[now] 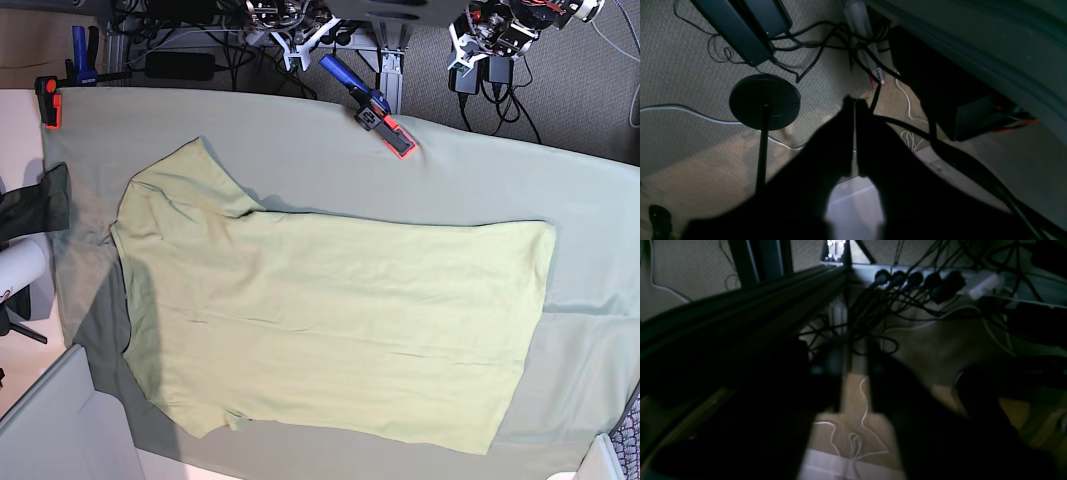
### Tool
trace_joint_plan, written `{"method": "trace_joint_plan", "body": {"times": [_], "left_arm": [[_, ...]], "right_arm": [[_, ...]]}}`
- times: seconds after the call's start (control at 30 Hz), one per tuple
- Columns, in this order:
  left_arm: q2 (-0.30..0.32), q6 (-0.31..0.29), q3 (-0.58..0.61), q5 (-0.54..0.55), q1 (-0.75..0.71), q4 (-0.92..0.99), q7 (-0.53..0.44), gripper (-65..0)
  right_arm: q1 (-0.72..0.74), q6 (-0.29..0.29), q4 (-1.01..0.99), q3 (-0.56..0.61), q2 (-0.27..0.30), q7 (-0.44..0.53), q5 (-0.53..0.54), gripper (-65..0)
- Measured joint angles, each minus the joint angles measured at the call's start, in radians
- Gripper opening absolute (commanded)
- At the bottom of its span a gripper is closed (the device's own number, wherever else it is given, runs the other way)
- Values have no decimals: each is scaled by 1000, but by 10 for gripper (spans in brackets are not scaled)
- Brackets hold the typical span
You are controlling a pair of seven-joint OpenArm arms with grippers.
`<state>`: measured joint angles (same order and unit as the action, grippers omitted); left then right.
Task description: Fold the T-shirt properly
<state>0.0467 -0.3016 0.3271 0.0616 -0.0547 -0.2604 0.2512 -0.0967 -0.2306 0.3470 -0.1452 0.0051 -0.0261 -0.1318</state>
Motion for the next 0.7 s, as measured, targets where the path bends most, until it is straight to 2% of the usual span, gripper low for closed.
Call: {"method": "trace_joint_plan", "body": {"times": [0.07, 0.23, 0.27, 0.3, 0.37, 0.43, 0.63, 0.67, 0.7], "left_arm": [[0, -2, 0, 0, 0, 0, 3, -407], [0, -2, 0, -1, 0, 0, 3, -414], [0, -2, 0, -1, 0, 0, 3, -441], [0, -2, 0, -1, 0, 0, 3, -483], [0, -2, 1, 0, 0, 0, 2, -580], [0, -2, 1, -1, 0, 0, 2, -646], [0, -3, 1, -1, 0, 0, 2, -650], [0, -2, 1, -1, 0, 0, 2, -646], [0, -3, 1, -1, 0, 0, 2, -610]], "right_arm": [[0, 0, 0, 0, 0, 0, 0, -318], [0, 0, 0, 0, 0, 0, 0, -306], [0, 0, 0, 0, 0, 0, 0, -318], [0, 0, 0, 0, 0, 0, 0, -359], [0, 0, 0, 0, 0, 0, -21, -498], [0, 1, 0, -1, 0, 0, -34, -636], [0, 3, 0, -2, 0, 1, -34, -650], [0, 3, 0, -2, 0, 1, -34, -633], [0, 3, 0, -2, 0, 1, -34, -586]]}}
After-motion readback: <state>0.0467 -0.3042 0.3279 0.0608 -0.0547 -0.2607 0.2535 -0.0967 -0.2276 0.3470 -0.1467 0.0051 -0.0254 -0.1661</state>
